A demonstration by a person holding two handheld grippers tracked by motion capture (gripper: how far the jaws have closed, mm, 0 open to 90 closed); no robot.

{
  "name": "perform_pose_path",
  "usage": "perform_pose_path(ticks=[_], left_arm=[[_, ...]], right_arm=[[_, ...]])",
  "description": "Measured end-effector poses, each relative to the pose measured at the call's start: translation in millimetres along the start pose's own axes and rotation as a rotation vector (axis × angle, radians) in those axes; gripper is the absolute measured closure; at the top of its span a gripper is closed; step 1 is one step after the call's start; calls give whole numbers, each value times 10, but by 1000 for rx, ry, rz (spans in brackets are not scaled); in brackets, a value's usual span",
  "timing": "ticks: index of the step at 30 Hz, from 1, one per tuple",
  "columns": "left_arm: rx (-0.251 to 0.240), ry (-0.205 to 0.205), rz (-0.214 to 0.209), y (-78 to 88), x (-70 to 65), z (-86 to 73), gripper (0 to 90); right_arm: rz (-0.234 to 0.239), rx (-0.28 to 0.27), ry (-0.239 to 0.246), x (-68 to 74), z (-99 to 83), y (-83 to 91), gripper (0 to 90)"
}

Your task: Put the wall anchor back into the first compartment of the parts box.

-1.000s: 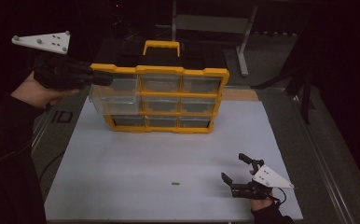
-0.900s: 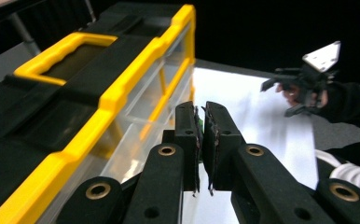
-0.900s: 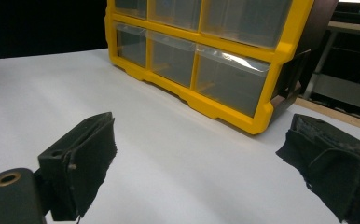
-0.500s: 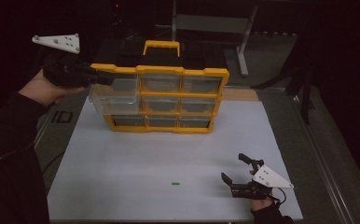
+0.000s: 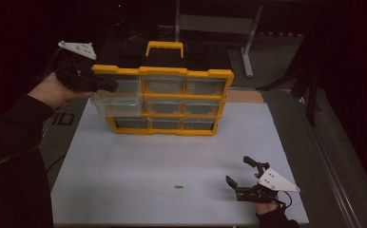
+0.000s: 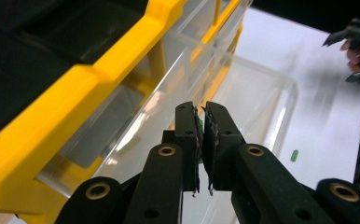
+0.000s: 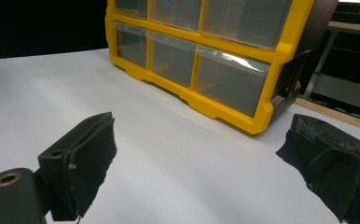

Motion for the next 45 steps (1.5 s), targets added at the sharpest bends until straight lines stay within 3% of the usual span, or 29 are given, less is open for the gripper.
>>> perform_pose_path(ticks=[4, 5, 6, 9, 15, 18, 30, 45], left_arm=[[-10, 1, 6, -10, 4, -3, 793], [-19, -4, -8, 0, -8, -2, 713], [-19, -4, -8, 0, -8, -2, 703], [-26, -16, -32, 28, -52, 14, 542], [-35, -10, -40, 56, -131, 70, 124], [-24, -8, -39, 47, -188, 98, 18], [-114, -51, -63, 62, -513, 246, 0], [-143, -110, -136, -136, -985, 234, 0]], right_arm=[[-1, 1, -6, -2, -4, 1, 81], [-1, 1, -6, -2, -4, 1, 81], [-1, 1, -6, -2, -4, 1, 81], [-1, 0, -6, -5, -3, 4, 81], [0, 0, -1, 1, -1, 0, 81], [-3, -1, -3, -1, 1, 2, 81], [-3, -1, 3, 3, 7, 8, 81], [-2, -4, -1, 7, 13, 9, 81]])
Point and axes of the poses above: each handheld gripper's, and its own axes: y roughly backward along the jaws, z roughly out of its top, x roughly to its left, the point moved 4 cm from there along -y, roughly forward along the jaws, and after that the axes turned 7 degrees about z, right-handed, at the moved point
